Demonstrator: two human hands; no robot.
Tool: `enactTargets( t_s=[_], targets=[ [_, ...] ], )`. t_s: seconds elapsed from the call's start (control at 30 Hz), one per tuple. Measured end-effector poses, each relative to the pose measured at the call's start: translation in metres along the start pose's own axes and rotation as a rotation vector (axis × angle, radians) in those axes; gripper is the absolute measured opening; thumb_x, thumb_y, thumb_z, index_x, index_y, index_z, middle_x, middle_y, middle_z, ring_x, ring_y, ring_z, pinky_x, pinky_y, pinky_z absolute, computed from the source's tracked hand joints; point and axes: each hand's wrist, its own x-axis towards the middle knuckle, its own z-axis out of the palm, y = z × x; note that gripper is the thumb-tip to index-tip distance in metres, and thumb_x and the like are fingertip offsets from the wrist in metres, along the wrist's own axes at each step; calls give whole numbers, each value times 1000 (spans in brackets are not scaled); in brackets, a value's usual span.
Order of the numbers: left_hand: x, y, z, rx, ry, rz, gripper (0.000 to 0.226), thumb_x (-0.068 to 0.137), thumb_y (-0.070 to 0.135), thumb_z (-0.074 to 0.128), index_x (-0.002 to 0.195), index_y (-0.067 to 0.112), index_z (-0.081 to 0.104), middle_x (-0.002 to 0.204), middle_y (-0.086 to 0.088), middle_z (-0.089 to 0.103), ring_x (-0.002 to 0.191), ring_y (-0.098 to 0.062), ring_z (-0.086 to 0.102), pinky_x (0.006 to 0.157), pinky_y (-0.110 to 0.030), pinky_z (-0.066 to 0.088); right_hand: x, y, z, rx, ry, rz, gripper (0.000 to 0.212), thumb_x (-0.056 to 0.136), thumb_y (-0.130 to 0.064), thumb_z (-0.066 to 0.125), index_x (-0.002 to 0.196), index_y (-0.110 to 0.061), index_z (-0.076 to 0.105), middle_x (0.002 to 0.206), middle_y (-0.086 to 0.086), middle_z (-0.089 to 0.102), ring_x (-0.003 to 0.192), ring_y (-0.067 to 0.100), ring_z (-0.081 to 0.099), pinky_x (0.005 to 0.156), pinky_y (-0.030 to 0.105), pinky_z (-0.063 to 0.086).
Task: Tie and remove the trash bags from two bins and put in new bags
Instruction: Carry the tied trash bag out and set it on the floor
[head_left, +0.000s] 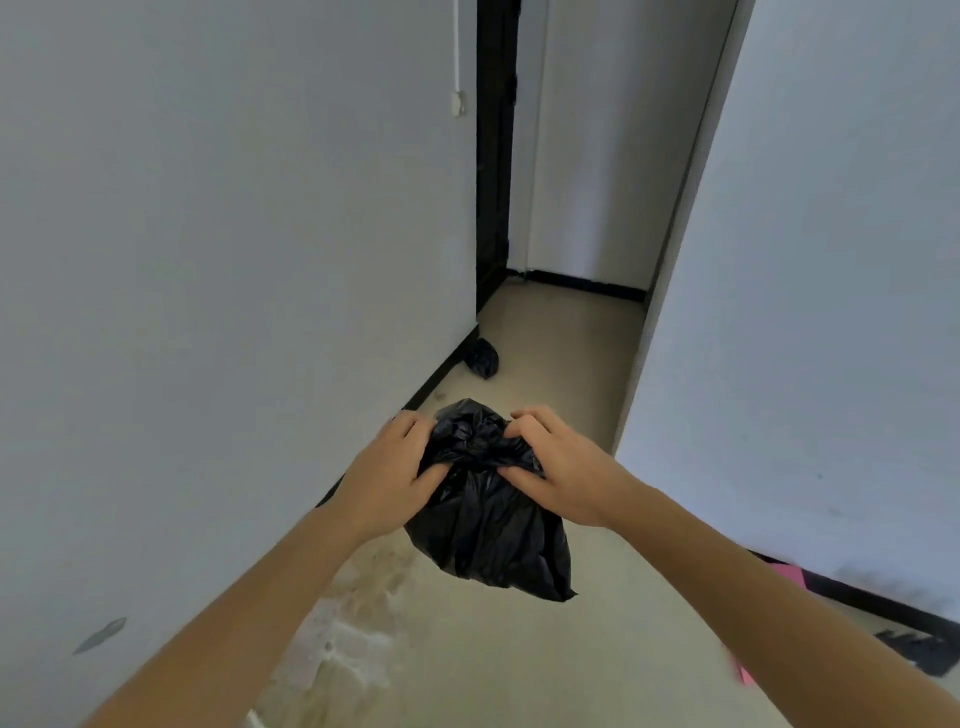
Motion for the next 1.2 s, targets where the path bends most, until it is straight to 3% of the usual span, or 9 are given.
enactTargets(
  t_s=[0.2,0.37,0.53,0.67,1.0,1.2],
  targets=[
    [171,-61,34,25,-22,71,26,97,31,50,119,17,49,118,4,47,106,-14,48,85,-35,49,136,111,5,12,92,54,34,97,-42,55,124,-22,49,138,-5,40,105,11,56,90,21,48],
    [336,-123,85,61,-35,90,28,97,29,49,121,15,49,121,1,47,107,-17,48,86,-37,49,264,230,19,38,144,66,34,98,-39,56,123,-18,50,139,-2,42,109,10,55,88,13,38],
    [499,-168,96,91,-38,67,31,97,27,50,125,14,48,126,-1,47,109,-18,48,86,-36,49,406,333,-12,58,137,67,35,98,-39,56,125,-18,49,140,-3,40,111,14,56,89,18,42],
    [602,-215,95,102,35,4,32,96,26,53,125,11,51,126,-4,50,109,-21,50,85,-36,50,517,387,-32,88,152,23,35,98,-35,57,126,-16,50,139,-2,40,104,8,52,87,14,38],
    [809,-387,187,156,-30,-57,32,92,24,63,117,7,56,118,-10,56,100,-29,57,71,-36,52,756,556,35,43,-32,-45,38,101,-38,52,130,-15,49,140,0,42,120,14,50,100,28,46],
    [960,-472,235,121,-144,-91,40,95,38,50,121,8,56,119,-12,56,102,-32,56,74,-39,52,896,660,52,26,-173,58,41,100,-44,52,131,-18,48,131,2,47,109,22,55,89,39,51]
  ],
)
